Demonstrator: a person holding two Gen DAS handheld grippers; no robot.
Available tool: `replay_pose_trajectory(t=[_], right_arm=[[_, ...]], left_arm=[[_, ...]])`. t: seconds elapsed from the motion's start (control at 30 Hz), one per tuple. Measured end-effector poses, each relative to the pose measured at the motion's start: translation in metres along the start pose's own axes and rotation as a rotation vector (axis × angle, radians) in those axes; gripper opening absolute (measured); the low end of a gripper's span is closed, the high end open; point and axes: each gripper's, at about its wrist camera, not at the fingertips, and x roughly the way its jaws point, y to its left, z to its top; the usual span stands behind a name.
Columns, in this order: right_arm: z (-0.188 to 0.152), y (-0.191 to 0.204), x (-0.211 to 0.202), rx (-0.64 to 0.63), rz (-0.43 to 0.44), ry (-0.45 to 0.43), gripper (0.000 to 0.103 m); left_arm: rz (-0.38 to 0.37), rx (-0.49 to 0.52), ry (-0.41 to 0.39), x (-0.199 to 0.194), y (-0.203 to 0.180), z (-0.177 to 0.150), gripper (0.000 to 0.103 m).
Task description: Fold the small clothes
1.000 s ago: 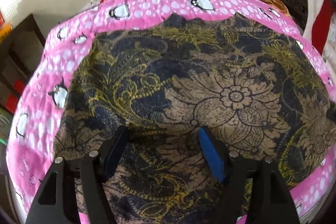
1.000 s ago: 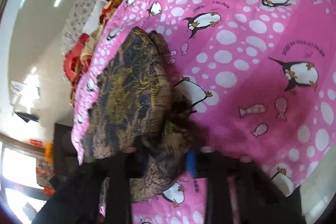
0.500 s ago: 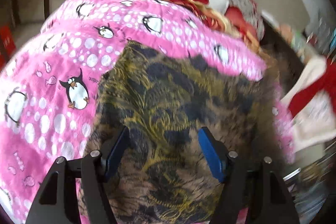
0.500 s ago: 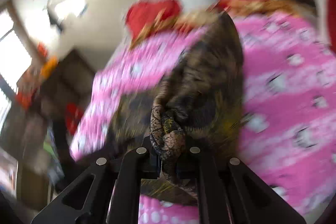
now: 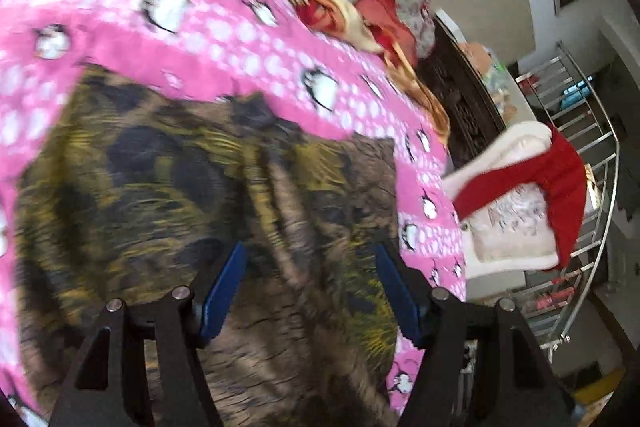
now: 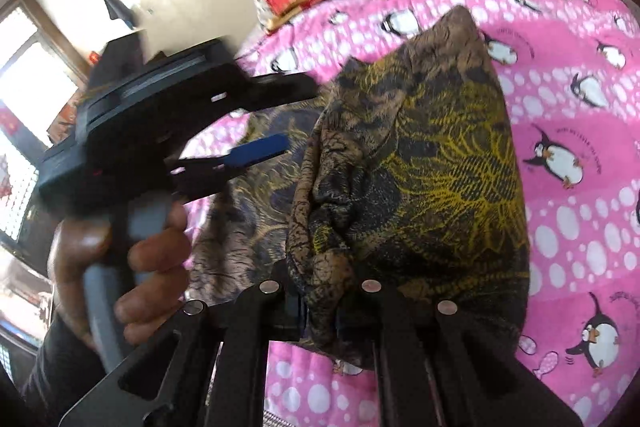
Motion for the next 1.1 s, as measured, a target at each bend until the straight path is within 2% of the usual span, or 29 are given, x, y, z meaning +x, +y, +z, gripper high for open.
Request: replay_pose_trajectory(t=[0.03,0.07,0.1,0.17,0.2,0.27,0.33,0.4,0.5,0.57,0.63,0.8,0.9,1.1], right_arm=[[0.000,0.002,-0.004,-0.003,0.002,-0.006,0.000],[-0.002,0.003,-0.006,-0.008,0.008,-0.010,0.000],[-0.003,0.003,-0.007,-0.012,0.013,-0.011,0.000],[-0.008,0.002,-0.005,-0.021,0.005,0.000,0.000],[-0.012,0.001,-0.004,-0.021,0.001,0.005,0.000],[-0.012,0.000,0.001,-0.018,0.000,0.012,0.000],[-0.005,0.004,0.001,-0.020,0.010,0.002,0.000],[0.003,0.019,-0.003,-0.043,0.033,-0.021,0.000],[0.013,0.048,-0.005,-0.080,0.084,-0.046,0.000],[0.016,0.064,0.000,-0.095,0.116,-0.046,0.000],[0.016,0.080,0.012,-0.112,0.136,-0.033,0.000],[0.002,0.093,0.068,-0.102,0.145,0.096,0.000],[-0.007,0.095,0.087,-0.089,0.130,0.149,0.000],[-0.005,0.113,0.071,-0.136,0.134,0.091,0.000]], left_arm=[[0.005,-0.004,0.019,0.008,-0.001,0.003,0.063],[0.004,-0.008,0.047,0.019,-0.002,0.006,0.049],[0.005,-0.006,0.067,0.026,-0.002,0.007,0.042],[0.047,0.006,0.101,0.038,-0.002,0.010,0.013],[0.059,0.018,0.102,0.038,-0.001,0.011,0.010],[0.052,0.053,0.087,0.031,-0.003,0.013,0.008],[0.028,0.111,0.024,0.008,-0.013,0.019,0.008],[0.006,0.179,-0.036,-0.018,-0.023,0.025,0.008],[0.020,0.270,-0.100,-0.051,-0.025,0.035,0.008],[0.039,0.275,-0.106,-0.062,-0.010,0.042,0.008],[0.085,0.238,-0.079,-0.059,0.018,0.048,0.008],[0.214,0.157,0.020,-0.033,0.076,0.047,0.008],[0.199,0.165,0.003,-0.042,0.080,0.043,0.008],[0.165,0.271,-0.077,-0.075,0.060,0.047,0.008]])
